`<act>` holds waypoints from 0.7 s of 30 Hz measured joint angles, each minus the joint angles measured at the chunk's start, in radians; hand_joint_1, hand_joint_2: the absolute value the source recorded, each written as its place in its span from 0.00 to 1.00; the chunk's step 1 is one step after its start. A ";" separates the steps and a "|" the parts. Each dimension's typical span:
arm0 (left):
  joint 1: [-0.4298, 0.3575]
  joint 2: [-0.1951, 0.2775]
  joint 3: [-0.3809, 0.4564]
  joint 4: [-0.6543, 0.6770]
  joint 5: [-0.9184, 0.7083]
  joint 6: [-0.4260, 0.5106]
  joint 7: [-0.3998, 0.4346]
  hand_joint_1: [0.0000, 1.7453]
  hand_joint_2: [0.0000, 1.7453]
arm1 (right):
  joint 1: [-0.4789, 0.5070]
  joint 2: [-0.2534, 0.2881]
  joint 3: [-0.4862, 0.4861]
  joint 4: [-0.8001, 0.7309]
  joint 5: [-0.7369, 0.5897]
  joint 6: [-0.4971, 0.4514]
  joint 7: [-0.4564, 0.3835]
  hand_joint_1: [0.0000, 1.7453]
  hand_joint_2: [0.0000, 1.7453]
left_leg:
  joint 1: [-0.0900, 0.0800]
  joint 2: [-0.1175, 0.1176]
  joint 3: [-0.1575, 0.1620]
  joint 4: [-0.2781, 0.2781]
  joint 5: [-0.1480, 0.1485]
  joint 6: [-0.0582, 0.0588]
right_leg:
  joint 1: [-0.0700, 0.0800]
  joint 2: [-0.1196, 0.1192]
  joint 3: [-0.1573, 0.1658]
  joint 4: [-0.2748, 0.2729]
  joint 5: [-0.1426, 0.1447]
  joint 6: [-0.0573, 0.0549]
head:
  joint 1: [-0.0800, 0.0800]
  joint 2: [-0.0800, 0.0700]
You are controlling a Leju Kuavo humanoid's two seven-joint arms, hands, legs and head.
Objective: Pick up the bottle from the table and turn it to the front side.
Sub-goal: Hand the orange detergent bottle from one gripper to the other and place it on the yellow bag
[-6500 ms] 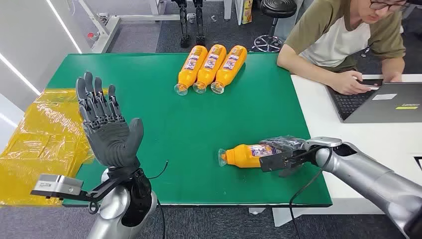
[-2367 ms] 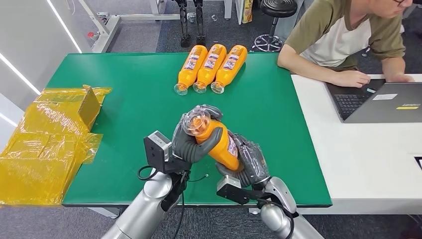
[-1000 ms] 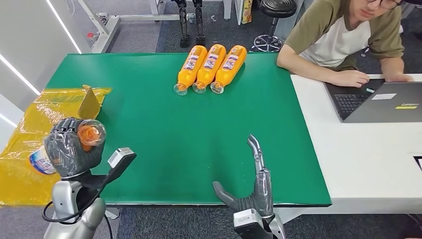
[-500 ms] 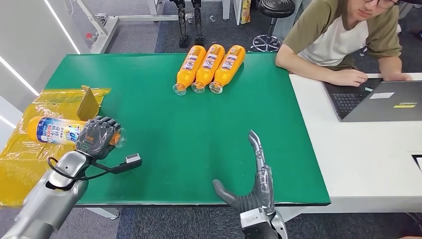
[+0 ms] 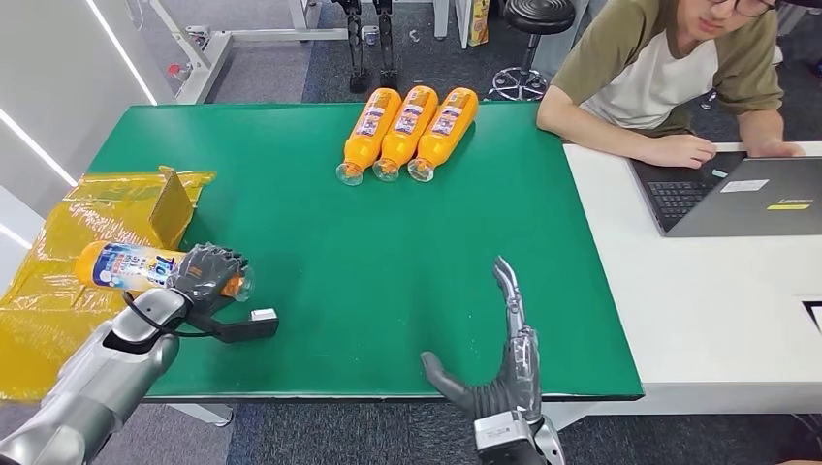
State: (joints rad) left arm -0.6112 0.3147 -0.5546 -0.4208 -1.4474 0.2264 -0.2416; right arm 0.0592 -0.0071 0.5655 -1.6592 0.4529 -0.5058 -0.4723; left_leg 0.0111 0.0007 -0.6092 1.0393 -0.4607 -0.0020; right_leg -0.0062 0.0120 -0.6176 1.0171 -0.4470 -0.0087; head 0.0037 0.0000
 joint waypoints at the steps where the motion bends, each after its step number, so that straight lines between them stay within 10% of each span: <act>1: -0.002 -0.002 0.000 0.006 0.006 -0.003 0.003 0.00 1.00 | 0.000 0.000 -0.001 0.000 0.000 0.000 0.001 0.00 1.00 | 0.000 0.000 0.000 0.000 0.000 0.000 | 0.000 0.000 0.000 0.000 0.000 0.000 | 0.000 0.000; 21: -0.008 -0.076 0.090 0.026 0.351 0.012 -0.136 0.00 1.00 | 0.010 0.005 -0.012 -0.005 0.020 -0.012 0.018 0.00 1.00 | 0.000 -0.001 0.000 0.000 0.000 0.000 | 0.000 -0.001 0.000 0.000 0.000 0.000 | 0.000 0.000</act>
State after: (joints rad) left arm -0.6192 0.2392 -0.4645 -0.3947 -1.0967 0.2388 -0.3780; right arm 0.0693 -0.0019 0.5539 -1.6640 0.4727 -0.5174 -0.4539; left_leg 0.0108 0.0001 -0.6093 1.0395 -0.4607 -0.0020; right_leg -0.0063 0.0113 -0.6173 1.0170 -0.4470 -0.0087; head 0.0034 0.0000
